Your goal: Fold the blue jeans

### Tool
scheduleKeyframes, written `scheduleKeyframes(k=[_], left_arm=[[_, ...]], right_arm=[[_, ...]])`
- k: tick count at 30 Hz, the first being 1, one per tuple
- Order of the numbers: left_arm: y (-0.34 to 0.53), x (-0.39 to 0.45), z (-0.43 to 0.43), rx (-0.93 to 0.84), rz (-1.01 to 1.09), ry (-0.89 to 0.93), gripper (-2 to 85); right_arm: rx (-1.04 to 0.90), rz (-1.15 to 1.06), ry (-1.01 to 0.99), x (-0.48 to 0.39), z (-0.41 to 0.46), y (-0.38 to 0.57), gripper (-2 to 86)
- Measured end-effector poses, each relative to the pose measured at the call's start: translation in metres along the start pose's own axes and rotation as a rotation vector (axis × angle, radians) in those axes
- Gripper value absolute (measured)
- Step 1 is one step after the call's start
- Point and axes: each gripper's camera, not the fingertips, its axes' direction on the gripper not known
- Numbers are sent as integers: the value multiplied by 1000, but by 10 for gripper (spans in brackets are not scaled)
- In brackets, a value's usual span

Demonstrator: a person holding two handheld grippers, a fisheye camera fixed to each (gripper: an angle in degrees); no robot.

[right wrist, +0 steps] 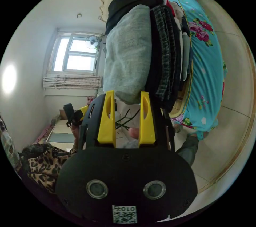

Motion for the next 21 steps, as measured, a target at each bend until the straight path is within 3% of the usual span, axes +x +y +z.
scheduleKeyframes(k=[6, 9, 17, 21], left_arm=[[20, -68, -28, 52, -110, -3, -1], [31, -102, -40, 58, -169, 39, -1], [67, -189, -74, 115, -437, 55, 8], [69, -203, -79, 101, -432, 86, 30]], right_arm=[[-46, 65, -47, 16, -40, -32, 83], [54, 30, -167, 2, -83, -38, 47], [113, 23, -380, -42, -138, -71, 33], [124, 53, -383, -55, -156, -86, 31]])
